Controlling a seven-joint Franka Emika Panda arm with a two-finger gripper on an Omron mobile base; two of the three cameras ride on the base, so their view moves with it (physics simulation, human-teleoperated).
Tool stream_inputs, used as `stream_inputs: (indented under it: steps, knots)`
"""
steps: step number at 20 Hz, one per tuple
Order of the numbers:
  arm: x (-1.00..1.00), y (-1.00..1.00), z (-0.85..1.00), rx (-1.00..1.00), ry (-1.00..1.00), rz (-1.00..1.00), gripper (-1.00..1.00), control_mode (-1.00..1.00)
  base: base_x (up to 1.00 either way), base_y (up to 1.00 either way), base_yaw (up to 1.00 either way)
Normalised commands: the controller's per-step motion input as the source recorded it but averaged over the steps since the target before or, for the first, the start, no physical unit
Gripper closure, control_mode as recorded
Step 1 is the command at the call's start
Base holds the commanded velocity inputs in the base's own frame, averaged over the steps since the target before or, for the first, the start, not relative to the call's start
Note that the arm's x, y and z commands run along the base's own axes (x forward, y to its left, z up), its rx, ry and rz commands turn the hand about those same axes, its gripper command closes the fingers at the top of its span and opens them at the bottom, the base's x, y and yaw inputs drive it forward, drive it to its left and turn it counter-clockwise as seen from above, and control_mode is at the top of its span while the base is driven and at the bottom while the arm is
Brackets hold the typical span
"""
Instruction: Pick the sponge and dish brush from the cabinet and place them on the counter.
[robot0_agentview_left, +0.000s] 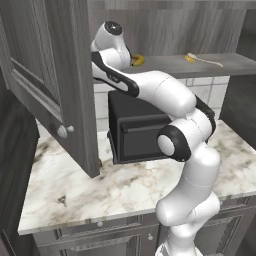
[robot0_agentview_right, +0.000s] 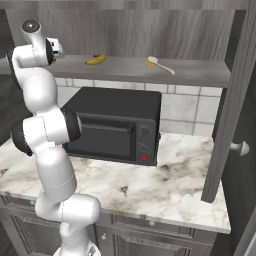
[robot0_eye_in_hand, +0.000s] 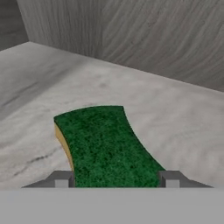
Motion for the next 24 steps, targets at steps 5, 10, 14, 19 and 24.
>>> stream_inputs:
  steps: [5,10,14,19,24]
  knots:
    - [-0.04,-0.01,-0.15,0.00,0.00,0.02,1.00,-1.00,0.00,0.00,0.00]
    - [-0.40,-0.06,-0.01,0.00,-0.02,0.04,1.00,-1.00,0.00,0.00,0.00]
    - [-0.66,-0.13,0.00,0.00,-0.08,0.05,1.00,-1.00,0.00,0.00,0.00]
    - [-0.76,-0.21,0.00,0.00,-0.13,0.05,1.00,-1.00,0.00,0.00,0.00]
    - [-0.82,-0.35,0.00,0.00,-0.10,0.03,1.00,-1.00,0.00,0.00,0.00]
